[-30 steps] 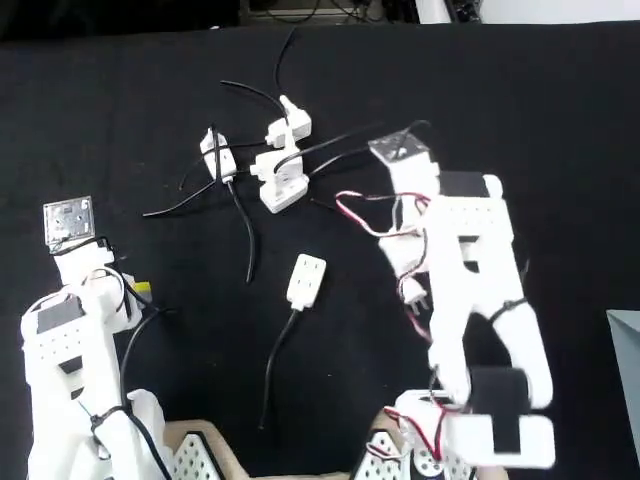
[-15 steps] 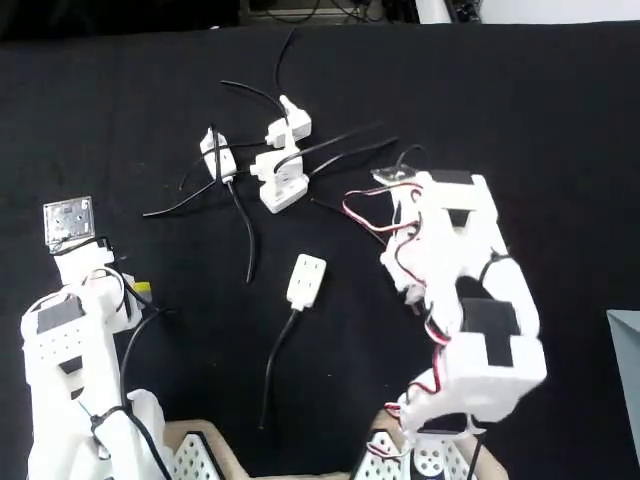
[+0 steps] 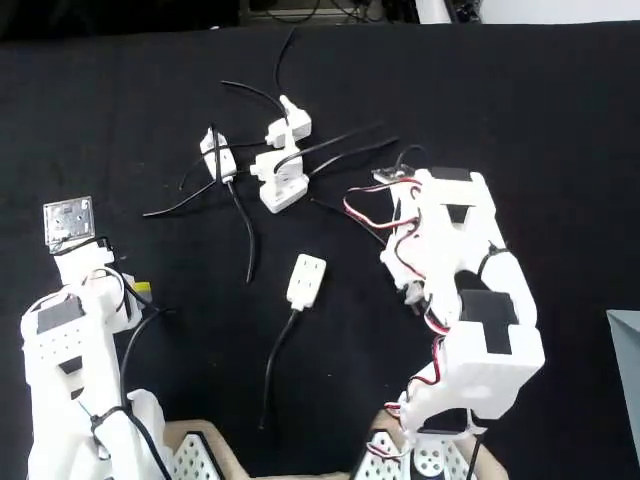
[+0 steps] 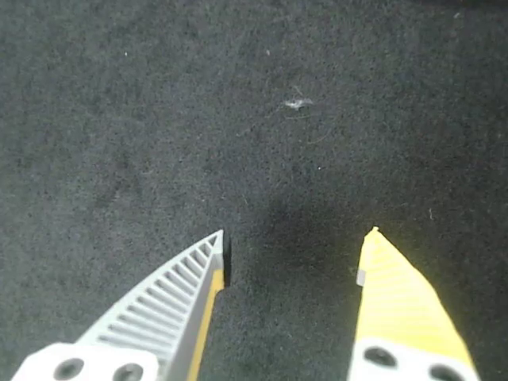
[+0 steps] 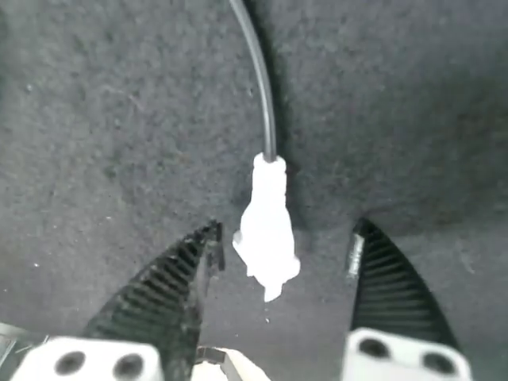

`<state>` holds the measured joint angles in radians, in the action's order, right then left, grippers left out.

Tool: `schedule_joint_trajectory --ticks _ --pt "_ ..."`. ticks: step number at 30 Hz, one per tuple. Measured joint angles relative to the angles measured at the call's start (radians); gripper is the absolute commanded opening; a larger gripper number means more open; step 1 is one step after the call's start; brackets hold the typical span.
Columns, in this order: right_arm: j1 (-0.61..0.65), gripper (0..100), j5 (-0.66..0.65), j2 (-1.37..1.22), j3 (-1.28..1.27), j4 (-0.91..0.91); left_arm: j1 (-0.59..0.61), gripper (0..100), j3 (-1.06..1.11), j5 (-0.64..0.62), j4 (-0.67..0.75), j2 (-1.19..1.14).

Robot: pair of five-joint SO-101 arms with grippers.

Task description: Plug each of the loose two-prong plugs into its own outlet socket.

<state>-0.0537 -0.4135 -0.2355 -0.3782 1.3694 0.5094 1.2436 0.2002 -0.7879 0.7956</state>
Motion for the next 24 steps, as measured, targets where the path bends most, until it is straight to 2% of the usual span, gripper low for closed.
schedule_joint_trajectory --ticks 5,18,24 --pt "0.002 4.8 0.0 0.0 0.0 -0.061 0.0 27 0.0 0.0 0.0 0.0" --pt "0.018 4.2 0.002 -0.044 0.008 -0.074 0.0 27 0.0 0.0 0.0 0.0" --pt "0.025 1.1 0.0 -0.098 0.066 -0.018 0.0 27 0.0 0.0 0.0 0.0"
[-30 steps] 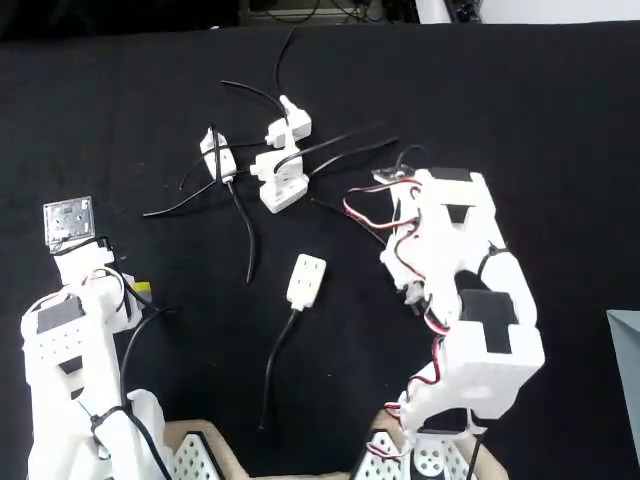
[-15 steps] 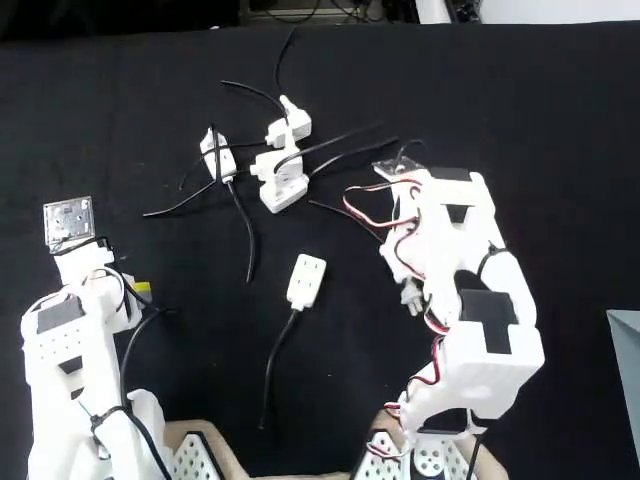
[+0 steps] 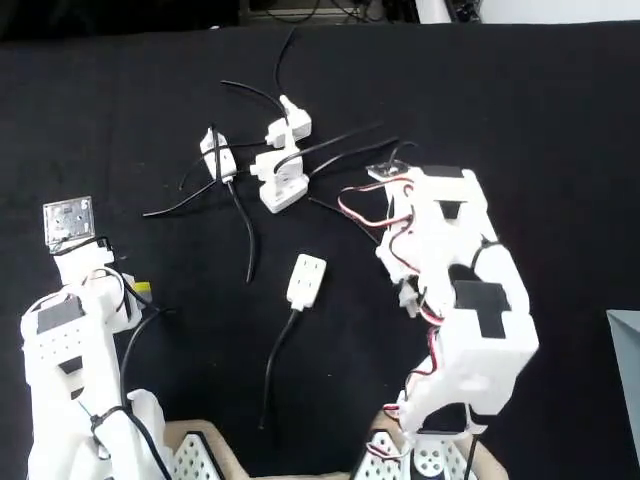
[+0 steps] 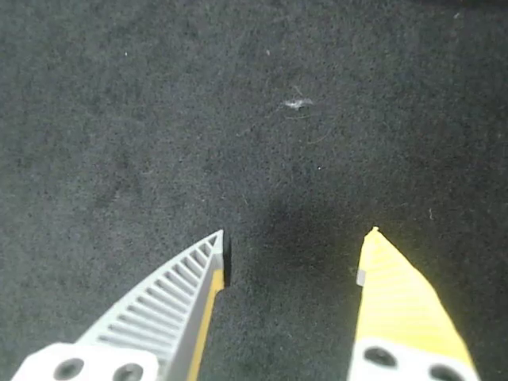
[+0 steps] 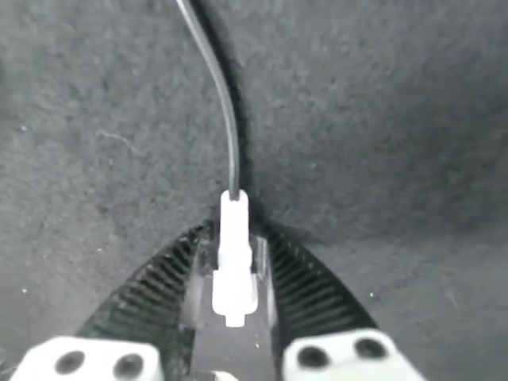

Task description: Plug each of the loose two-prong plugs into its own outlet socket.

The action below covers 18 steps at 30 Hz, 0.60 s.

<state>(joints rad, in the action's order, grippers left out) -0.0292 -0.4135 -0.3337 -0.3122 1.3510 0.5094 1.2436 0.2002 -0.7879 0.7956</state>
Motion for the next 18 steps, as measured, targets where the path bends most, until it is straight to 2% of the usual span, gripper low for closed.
schedule_joint_trajectory --ticks 6,10,18 --pt "0.015 1.1 -0.002 0.018 0.123 0.215 0.0 27 0.0 0.0 0.0 0.0" --pt "0.028 1.1 -0.003 0.15 0.18 0.339 0.0 27 0.0 0.0 0.0 0.0" --pt "0.106 1.1 0.014 0.577 0.127 0.362 -0.046 27 -0.015 0.0 0.0 0.0"
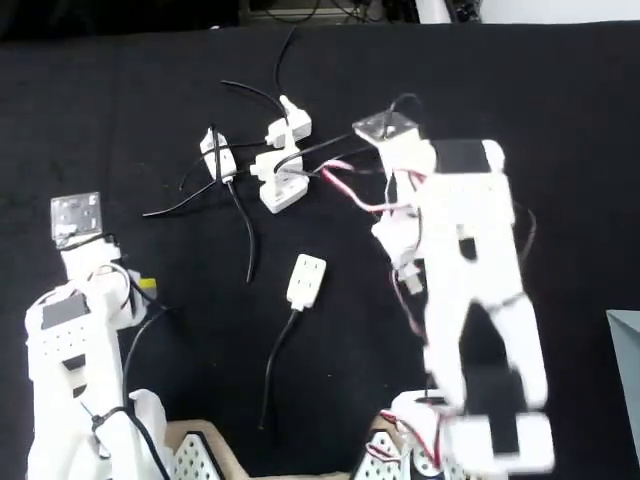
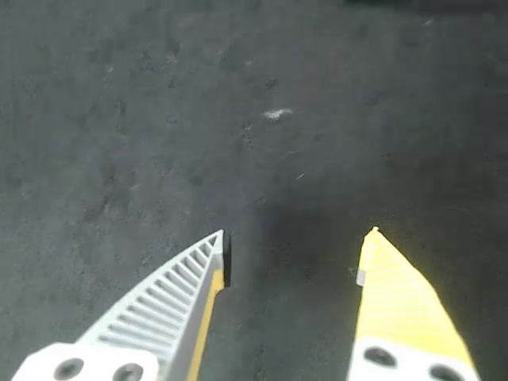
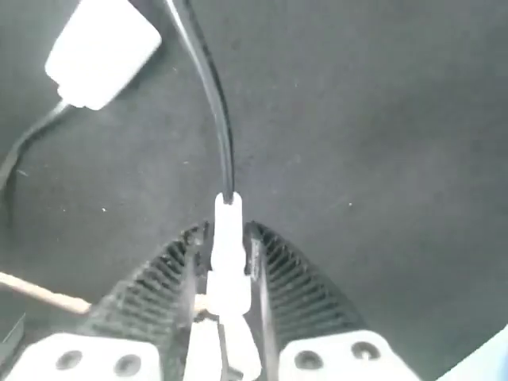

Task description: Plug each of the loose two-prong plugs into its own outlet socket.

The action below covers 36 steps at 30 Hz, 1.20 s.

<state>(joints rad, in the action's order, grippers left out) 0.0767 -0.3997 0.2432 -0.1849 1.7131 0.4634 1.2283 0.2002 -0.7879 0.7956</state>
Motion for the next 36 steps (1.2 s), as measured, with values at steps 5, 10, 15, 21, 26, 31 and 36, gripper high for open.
schedule_joint_trajectory --ticks 5,10,15,21,26,31,36 --pt "0.0 1.1 0.092 0.27 -0.094 -0.081 -0.077 27 -0.06 -0.072 0.0 0.0" --pt "0.066 1.1 0.173 0.493 -0.261 -0.247 -0.167 27 -0.147 -0.141 0.0 0.0" --pt "0.17 1.1 0.256 0.723 -0.44 -0.443 -0.253 27 -0.249 -0.273 0.0 0.0" --pt "0.25 1.1 0.292 0.893 -0.644 -0.69 -0.376 27 -0.356 -0.365 0.0 0.0" --pt "0.292 1.1 0.295 0.885 -0.72 -0.807 -0.494 22 -0.382 -0.42 0.0 0.0" --pt "0.439 1.1 0.295 0.844 -0.783 -0.893 -0.569 14 -0.382 -0.526 0.0 0.0" --pt "0.517 1.1 0.296 0.836 -0.858 -0.965 -0.577 13 -0.382 -0.54 0.0 0.0"
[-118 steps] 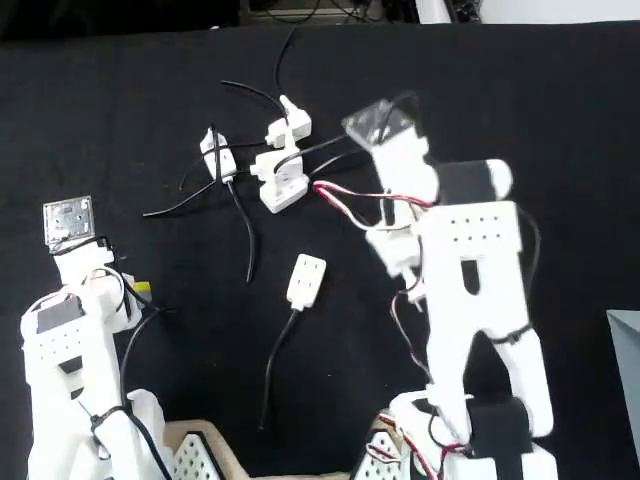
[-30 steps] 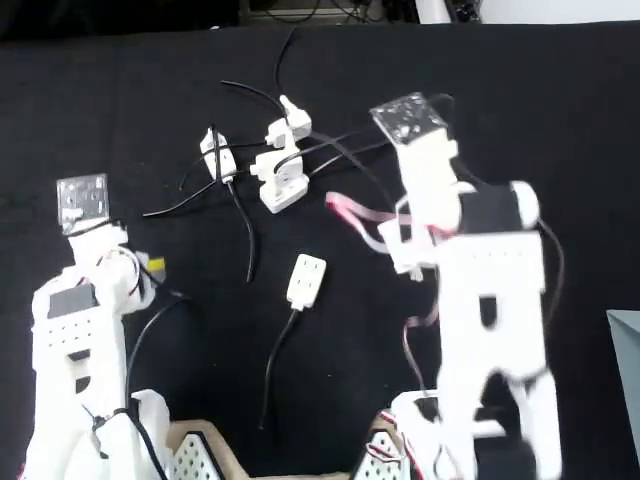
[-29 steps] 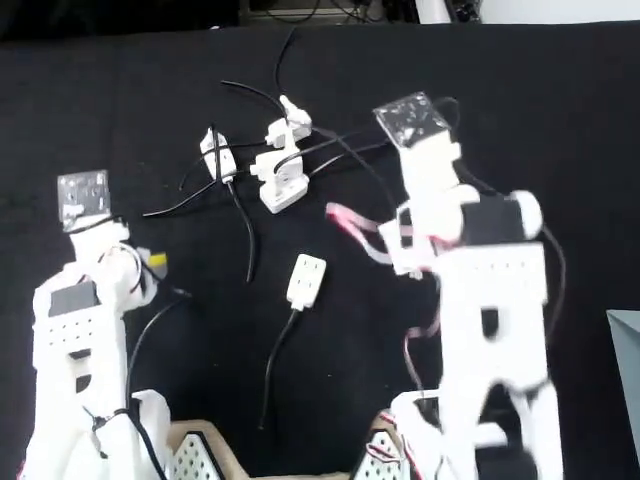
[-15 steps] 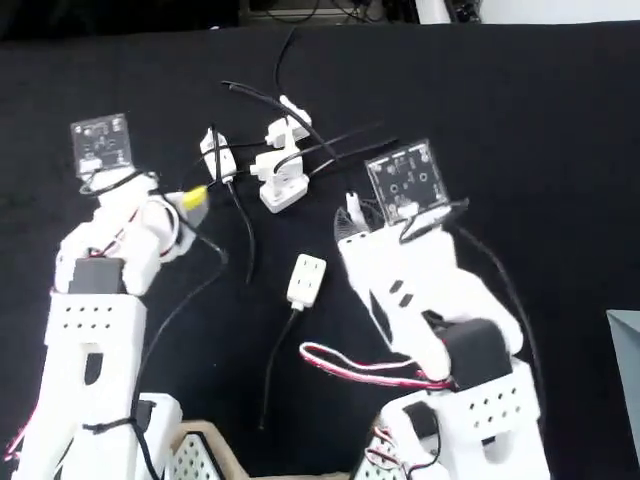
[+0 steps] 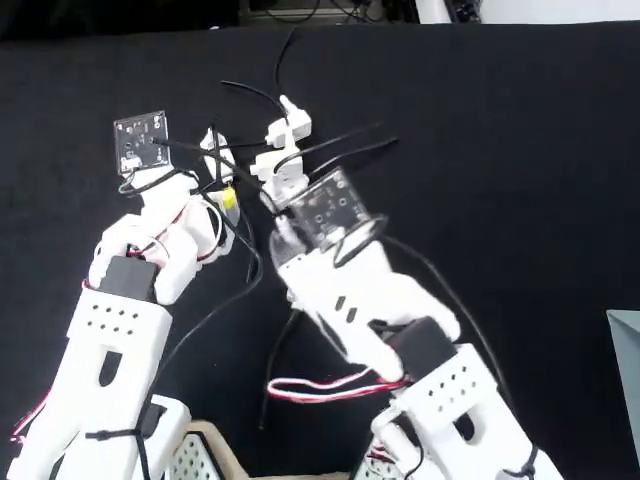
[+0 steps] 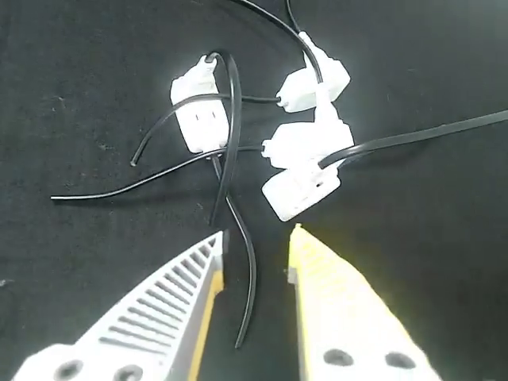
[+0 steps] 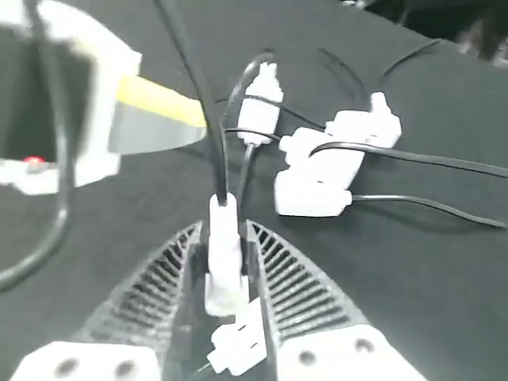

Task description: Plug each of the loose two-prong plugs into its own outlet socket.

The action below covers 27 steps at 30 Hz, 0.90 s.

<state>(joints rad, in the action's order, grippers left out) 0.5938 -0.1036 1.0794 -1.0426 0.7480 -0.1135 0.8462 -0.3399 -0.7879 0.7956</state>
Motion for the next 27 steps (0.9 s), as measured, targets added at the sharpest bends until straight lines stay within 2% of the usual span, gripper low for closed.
schedule_joint_trajectory --ticks 6,11,18,21,27 --pt "0.032 1.1 0.0 0.0 -0.017 -0.014 -0.041 13 0.0 0.005 0.0 0.009" --pt "0.038 1.1 -0.003 0.0 -0.017 0.0 -0.104 13 0.055 0.135 0.003 0.109" --pt "0.078 1.1 0.0 0.0 -0.028 0.054 -0.203 13 0.318 0.361 0.198 0.374" --pt "0.086 1.1 0.0 0.0 -0.028 0.071 -0.212 13 0.434 0.404 0.262 0.505" --pt "0.087 1.1 0.0 0.0 -0.028 0.071 -0.213 13 0.531 0.414 0.275 0.71"
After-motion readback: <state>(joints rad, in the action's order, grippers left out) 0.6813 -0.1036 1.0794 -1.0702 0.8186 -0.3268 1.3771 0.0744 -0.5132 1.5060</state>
